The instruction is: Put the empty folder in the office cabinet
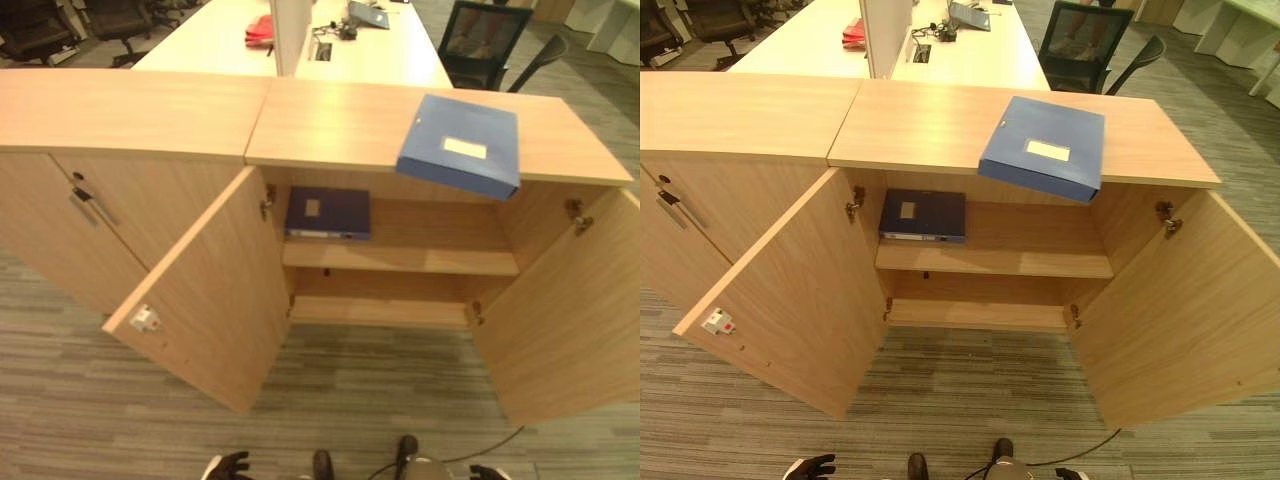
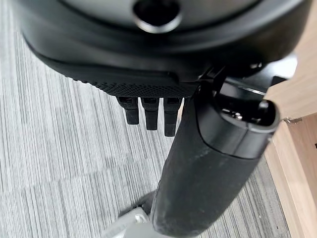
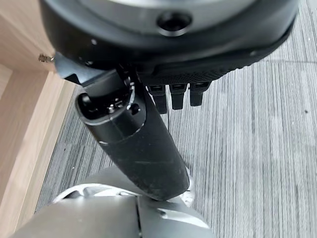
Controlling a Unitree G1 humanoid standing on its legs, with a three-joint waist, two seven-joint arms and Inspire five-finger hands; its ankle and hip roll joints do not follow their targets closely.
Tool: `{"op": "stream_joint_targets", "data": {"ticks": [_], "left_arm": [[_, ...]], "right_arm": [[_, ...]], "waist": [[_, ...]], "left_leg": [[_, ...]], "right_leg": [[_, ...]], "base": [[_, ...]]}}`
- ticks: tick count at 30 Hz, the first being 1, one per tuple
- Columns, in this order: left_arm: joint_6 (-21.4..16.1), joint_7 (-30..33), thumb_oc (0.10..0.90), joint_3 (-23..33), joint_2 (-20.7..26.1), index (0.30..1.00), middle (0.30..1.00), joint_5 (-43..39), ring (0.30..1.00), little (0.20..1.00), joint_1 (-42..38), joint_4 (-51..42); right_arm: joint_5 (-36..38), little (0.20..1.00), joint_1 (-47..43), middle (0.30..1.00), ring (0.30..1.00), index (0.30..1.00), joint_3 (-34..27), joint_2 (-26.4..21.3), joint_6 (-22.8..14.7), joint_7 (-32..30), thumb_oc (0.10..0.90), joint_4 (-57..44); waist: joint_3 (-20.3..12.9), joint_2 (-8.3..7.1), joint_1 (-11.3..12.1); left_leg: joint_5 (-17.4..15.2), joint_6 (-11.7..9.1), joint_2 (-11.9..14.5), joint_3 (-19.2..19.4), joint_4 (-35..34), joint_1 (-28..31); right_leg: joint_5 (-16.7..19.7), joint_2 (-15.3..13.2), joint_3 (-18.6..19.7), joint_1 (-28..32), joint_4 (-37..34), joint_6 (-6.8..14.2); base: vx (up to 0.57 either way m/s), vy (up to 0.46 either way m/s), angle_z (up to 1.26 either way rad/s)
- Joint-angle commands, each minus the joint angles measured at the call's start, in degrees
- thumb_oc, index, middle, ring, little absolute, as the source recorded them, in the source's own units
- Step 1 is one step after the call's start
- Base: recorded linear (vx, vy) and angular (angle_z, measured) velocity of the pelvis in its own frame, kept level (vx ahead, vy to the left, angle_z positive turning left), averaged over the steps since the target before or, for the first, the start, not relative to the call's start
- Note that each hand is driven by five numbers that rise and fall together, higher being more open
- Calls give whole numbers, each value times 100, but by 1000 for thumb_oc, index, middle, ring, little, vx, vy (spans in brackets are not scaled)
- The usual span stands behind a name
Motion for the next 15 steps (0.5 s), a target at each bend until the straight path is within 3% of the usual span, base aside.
{"op": "stream_joint_targets", "data": {"ticks": [1, 4, 5, 9, 11, 12, 15], "left_arm": [[-188, 21, 800, 73, 6, 900, 900, 150, 900, 900, -431, -247], [-225, 9, 800, 73, -72, 900, 900, 205, 900, 900, -412, -243], [-216, 8, 800, 124, -150, 900, 900, 153, 900, 900, -340, -240], [-226, -5, 800, 85, -216, 900, 900, 157, 900, 900, -279, -226], [-224, -25, 800, 70, -262, 900, 900, 97, 900, 900, -280, -260], [-223, -30, 800, 51, -287, 900, 900, 76, 900, 900, -291, -291], [-208, -20, 800, -20, -318, 900, 900, 73, 900, 900, -332, -355]], "right_arm": [[74, 900, -492, 900, 900, 900, -68, 17, -146, 27, 800, -59], [-11, 900, -296, 900, 900, 900, -105, -29, -119, 44, 800, 131], [-95, 900, -221, 900, 900, 900, -54, -94, -128, 68, 800, 204], [-143, 900, -240, 900, 900, 900, 47, -171, -185, 91, 800, 130], [-90, 900, -309, 900, 900, 900, 62, -244, -228, 90, 800, 68], [-83, 900, -348, 900, 900, 900, 98, -270, -245, 98, 800, 33], [-106, 900, -407, 900, 900, 900, 169, -328, -258, 110, 800, -33]], "waist": [[401, 102, -121], [276, 41, -184], [129, 124, -156], [58, 228, -165], [64, 322, -182], [121, 344, -181], [289, 245, -203]], "left_leg": [[-720, -553, 696, -815, -28, 680], [-908, -591, 594, -863, -28, 868], [-899, -740, 834, -842, -28, 1020], [-792, -938, 1141, -743, 93, 1048], [-526, -1154, 1389, -759, 546, 911], [-202, -1317, 1514, -731, 958, 740], [354, -1513, 1663, -721, 1848, 366]], "right_leg": [[124, 30, 228, 163, -75, 132], [256, 18, 381, 439, -552, 83], [206, 225, 209, 748, -738, -17], [-43, 468, 144, 938, -773, -175], [-266, 668, 91, 1098, -791, -348], [-396, 766, 29, 1242, -812, -439], [-532, 802, -81, 1472, -852, -604]], "base": [[208, -105, -3], [287, -196, 28], [375, -324, 21], [218, -304, -12], [163, -296, -17], [105, -255, -36], [73, -209, -29]]}}
